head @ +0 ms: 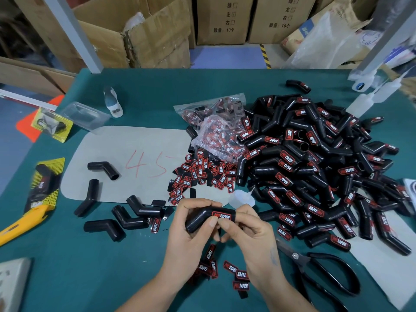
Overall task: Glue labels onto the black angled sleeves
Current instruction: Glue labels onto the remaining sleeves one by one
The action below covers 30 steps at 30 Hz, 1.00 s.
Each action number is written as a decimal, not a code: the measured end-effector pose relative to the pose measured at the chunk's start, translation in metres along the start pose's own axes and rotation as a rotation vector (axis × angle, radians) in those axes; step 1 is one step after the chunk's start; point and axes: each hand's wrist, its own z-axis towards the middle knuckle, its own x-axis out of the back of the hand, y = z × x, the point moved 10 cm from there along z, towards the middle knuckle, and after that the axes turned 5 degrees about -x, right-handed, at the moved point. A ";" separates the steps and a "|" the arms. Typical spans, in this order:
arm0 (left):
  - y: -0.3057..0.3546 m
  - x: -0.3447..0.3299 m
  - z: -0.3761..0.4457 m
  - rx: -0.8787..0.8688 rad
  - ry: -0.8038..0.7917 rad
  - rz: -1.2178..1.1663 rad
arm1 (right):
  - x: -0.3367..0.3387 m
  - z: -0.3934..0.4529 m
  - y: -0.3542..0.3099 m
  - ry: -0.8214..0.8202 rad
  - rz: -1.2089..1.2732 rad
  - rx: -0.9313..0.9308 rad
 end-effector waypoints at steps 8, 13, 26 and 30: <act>-0.002 0.001 -0.001 0.014 0.000 0.020 | 0.003 0.000 0.001 0.017 0.013 0.006; 0.000 0.005 0.003 -0.012 -0.023 0.109 | 0.004 0.001 0.003 0.021 0.001 0.001; 0.021 -0.001 0.006 -0.196 -0.077 0.153 | 0.005 0.003 0.008 0.019 -0.035 -0.021; 0.033 -0.005 0.004 -0.356 -0.140 0.368 | 0.005 0.003 0.012 0.009 -0.038 -0.029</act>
